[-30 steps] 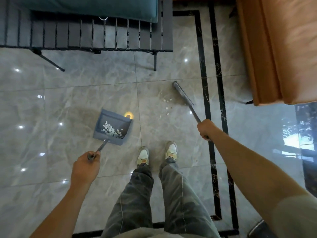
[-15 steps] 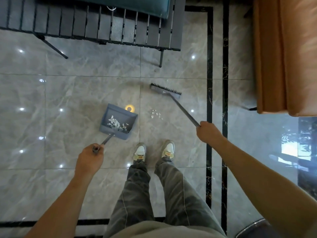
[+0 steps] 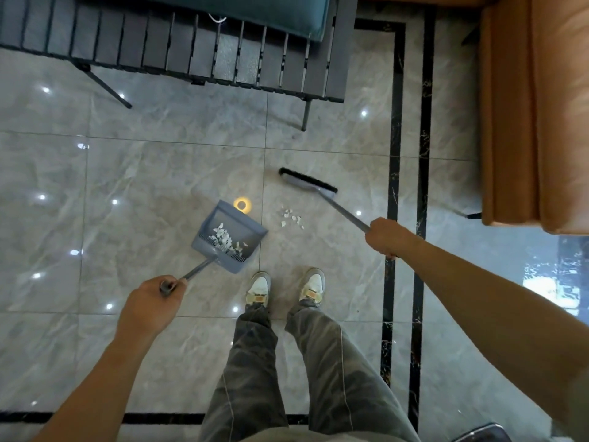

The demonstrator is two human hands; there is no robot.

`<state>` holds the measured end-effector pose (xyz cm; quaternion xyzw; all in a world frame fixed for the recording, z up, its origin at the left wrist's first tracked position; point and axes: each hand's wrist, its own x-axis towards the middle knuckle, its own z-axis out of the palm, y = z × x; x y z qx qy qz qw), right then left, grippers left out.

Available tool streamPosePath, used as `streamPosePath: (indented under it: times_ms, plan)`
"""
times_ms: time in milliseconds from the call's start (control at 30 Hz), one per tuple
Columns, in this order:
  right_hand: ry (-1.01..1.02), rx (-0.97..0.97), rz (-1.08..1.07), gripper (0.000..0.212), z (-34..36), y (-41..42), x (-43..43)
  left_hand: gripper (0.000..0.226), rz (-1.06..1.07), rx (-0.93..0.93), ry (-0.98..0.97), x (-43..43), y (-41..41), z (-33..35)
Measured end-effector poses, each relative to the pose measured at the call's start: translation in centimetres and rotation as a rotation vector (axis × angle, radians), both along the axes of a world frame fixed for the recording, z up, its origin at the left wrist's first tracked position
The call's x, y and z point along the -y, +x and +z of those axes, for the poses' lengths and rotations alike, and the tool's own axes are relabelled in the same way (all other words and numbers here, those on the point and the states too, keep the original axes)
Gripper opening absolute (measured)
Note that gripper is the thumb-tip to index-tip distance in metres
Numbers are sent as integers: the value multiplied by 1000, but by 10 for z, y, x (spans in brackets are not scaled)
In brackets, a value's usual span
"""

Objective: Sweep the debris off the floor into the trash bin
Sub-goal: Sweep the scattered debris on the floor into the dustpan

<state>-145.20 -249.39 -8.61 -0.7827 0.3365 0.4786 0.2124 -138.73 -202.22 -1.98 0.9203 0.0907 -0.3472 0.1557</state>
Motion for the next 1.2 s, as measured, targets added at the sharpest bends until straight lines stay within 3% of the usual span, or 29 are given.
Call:
streamPosePath:
  times_ms: [233,500,833,933,1200]
  plan:
    - [-68,88,63,19,14,-14,-4,55,105,-85,11,-21,-1,-1]
    - [-71,93,106,16,-19,-1,-52,51,-66,-80,22,-44,-14,-7]
    - [-197,-40,568,20,26,-40,-34,41,-196,-139,44,-45,10,0]
    - [-216,-8,458,12,35,-59,-11,40,-284,-156,28,-33,22,-4]
    - [-111,-14,-37,31,24,-107,-61,36,-434,-180,-17,10,53,-25]
